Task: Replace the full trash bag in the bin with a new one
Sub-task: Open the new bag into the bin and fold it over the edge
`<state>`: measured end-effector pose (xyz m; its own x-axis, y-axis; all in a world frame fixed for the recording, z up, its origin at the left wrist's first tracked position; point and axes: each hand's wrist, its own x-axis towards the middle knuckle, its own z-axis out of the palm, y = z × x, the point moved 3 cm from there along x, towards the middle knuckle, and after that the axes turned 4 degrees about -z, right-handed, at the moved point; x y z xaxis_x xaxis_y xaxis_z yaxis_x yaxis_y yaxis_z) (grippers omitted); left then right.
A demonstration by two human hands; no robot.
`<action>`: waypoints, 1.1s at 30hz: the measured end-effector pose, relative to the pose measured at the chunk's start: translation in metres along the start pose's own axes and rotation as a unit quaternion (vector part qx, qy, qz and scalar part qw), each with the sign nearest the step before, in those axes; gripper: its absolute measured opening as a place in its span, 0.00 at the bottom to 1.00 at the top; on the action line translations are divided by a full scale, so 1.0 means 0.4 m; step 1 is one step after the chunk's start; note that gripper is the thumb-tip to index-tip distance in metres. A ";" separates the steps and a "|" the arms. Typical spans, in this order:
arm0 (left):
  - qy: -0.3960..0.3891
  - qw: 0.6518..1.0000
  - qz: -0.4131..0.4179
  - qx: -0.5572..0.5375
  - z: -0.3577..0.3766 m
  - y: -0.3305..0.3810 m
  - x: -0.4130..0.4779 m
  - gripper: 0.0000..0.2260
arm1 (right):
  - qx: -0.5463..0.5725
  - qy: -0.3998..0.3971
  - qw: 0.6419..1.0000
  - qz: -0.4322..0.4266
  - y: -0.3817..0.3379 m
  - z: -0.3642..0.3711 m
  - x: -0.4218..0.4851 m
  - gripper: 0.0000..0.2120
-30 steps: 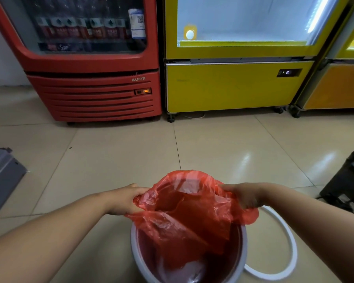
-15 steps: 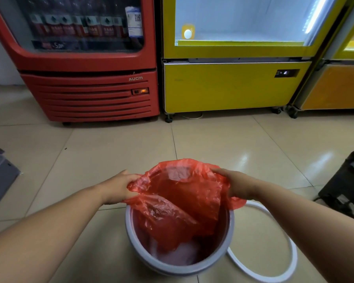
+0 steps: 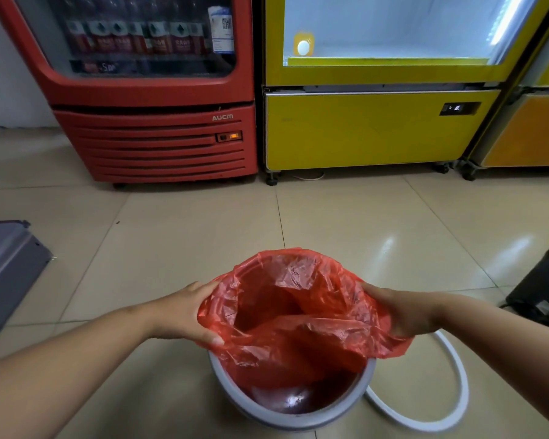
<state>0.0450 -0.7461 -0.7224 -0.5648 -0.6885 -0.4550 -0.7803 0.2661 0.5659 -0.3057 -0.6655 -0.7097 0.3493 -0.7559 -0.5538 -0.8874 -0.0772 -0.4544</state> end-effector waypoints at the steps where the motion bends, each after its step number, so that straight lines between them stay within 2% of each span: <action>1: -0.001 1.000 0.004 0.002 0.002 -0.003 0.000 0.56 | -0.022 -0.005 1.000 -0.001 0.002 0.003 0.001 0.48; 5: 0.004 1.000 -0.006 0.017 0.001 -0.014 -0.005 0.57 | -0.103 0.013 0.995 0.009 0.003 0.016 -0.003 0.52; 8: 0.011 0.999 -0.021 0.036 -0.007 -0.013 -0.020 0.57 | -0.149 0.063 0.986 0.030 0.010 0.023 -0.014 0.53; 10: 0.049 0.998 -0.031 0.040 -0.015 -0.011 -0.034 0.58 | -0.133 0.119 0.984 0.014 0.015 0.017 -0.027 0.49; 12: 0.108 0.990 -0.017 0.087 -0.020 0.001 -0.049 0.58 | -0.098 0.190 0.977 -0.010 0.014 0.011 -0.049 0.42; 13: 0.134 0.983 0.005 0.127 -0.018 0.016 -0.055 0.55 | -0.079 0.227 0.970 -0.024 0.015 0.012 -0.058 0.38; 16: 0.167 0.956 0.092 0.225 0.003 0.061 -0.070 0.35 | -0.043 0.333 0.938 -0.083 -0.002 0.024 -0.089 0.19; 17: 0.168 0.949 0.113 0.243 0.012 0.069 -0.076 0.33 | -0.050 0.358 0.928 -0.088 -0.007 0.030 -0.100 0.22; 19: 0.177 0.939 0.137 0.259 0.034 0.075 -0.089 0.33 | -0.127 0.379 0.911 -0.104 -0.011 0.052 -0.112 0.28; 22: 0.207 0.914 0.158 0.312 0.057 0.067 -0.099 0.28 | -0.250 0.385 0.877 -0.141 -0.014 0.084 -0.121 0.28; 25: 0.249 0.890 0.195 0.327 0.069 0.065 -0.108 0.23 | -0.270 0.425 0.845 -0.180 -0.024 0.099 -0.129 0.22; 28: 0.284 0.871 0.240 0.321 0.081 0.080 -0.121 0.23 | -0.271 0.473 0.807 -0.226 -0.039 0.103 -0.139 0.18; 31: 0.307 0.861 0.254 0.315 0.084 0.087 -0.134 0.22 | -0.280 0.472 0.793 -0.264 -0.034 0.117 -0.150 0.10; 33: 0.308 0.860 0.261 0.314 0.087 0.081 -0.146 0.19 | -0.296 0.456 0.790 -0.283 -0.028 0.127 -0.157 0.10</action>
<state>0.0433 -0.6738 -0.7014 -0.7834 -0.5404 0.3069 -0.5645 0.8253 0.0125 -0.3026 -0.5840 -0.7053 0.6172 -0.6252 0.4777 -0.7469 -0.6564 0.1060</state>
